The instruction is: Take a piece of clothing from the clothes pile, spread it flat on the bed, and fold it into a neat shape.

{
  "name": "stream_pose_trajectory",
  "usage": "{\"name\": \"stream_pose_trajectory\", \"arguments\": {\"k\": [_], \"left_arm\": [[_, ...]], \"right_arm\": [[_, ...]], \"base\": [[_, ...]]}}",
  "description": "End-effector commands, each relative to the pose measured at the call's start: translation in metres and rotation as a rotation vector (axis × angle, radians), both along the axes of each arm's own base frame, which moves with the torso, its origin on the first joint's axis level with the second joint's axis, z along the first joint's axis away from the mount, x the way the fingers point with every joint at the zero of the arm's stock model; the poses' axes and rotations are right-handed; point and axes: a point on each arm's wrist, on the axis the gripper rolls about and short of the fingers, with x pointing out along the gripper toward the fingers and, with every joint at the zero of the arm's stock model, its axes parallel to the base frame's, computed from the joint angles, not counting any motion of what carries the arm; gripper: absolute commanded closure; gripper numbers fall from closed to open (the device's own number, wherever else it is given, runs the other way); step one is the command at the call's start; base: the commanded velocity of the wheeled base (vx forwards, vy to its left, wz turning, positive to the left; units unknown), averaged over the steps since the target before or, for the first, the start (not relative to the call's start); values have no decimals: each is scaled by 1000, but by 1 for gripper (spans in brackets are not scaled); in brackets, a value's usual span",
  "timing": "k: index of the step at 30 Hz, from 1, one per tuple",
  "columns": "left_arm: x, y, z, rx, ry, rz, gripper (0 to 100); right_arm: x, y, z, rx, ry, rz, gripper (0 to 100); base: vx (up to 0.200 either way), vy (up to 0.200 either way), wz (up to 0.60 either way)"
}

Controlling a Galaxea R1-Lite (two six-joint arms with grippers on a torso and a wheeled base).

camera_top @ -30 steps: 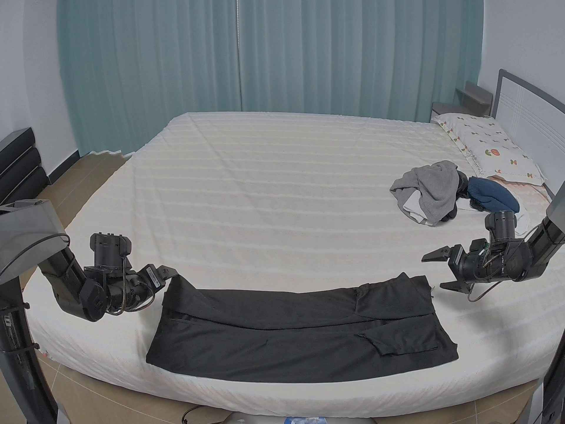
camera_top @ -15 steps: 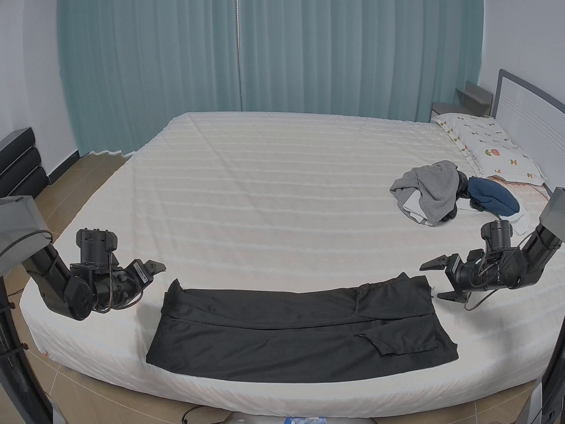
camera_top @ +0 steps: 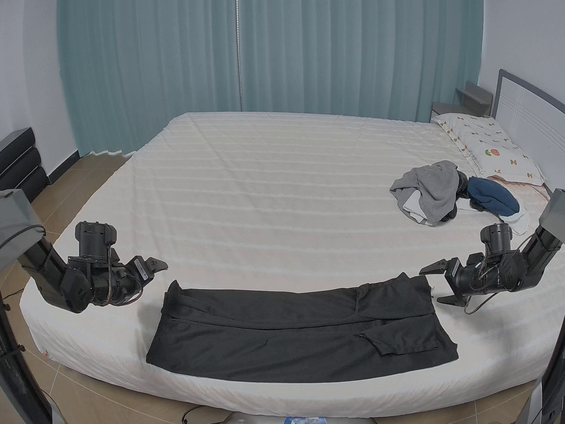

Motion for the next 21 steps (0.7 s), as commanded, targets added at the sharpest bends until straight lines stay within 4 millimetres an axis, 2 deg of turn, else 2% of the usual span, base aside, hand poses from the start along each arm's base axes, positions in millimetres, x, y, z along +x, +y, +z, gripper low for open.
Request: {"name": "stream_pose_trajectory", "arguments": {"k": [1,9,10,17,21], "left_arm": [[23,-14,-36,-28,41,-20,0],[22,-27,-36,-35,-1,-74,0],[22,-28,-36,-33,-2,-75,100],[10,-30,-42,-15,30,-89,100],[-3,-28,-44,51,55,-127,100]], "right_arm": [[-1,1,-2,0,7,4,0],[-2,2,-2,1,10,8,0],[-2,1,-2,0,10,5,0],[-2,1,-2,-1,7,5,0],[-2,1,-1,0,6,2,0]], "base": [[0,0,0],[0,0,0],[0,0,0],[0,0,0],[0,0,0]]}}
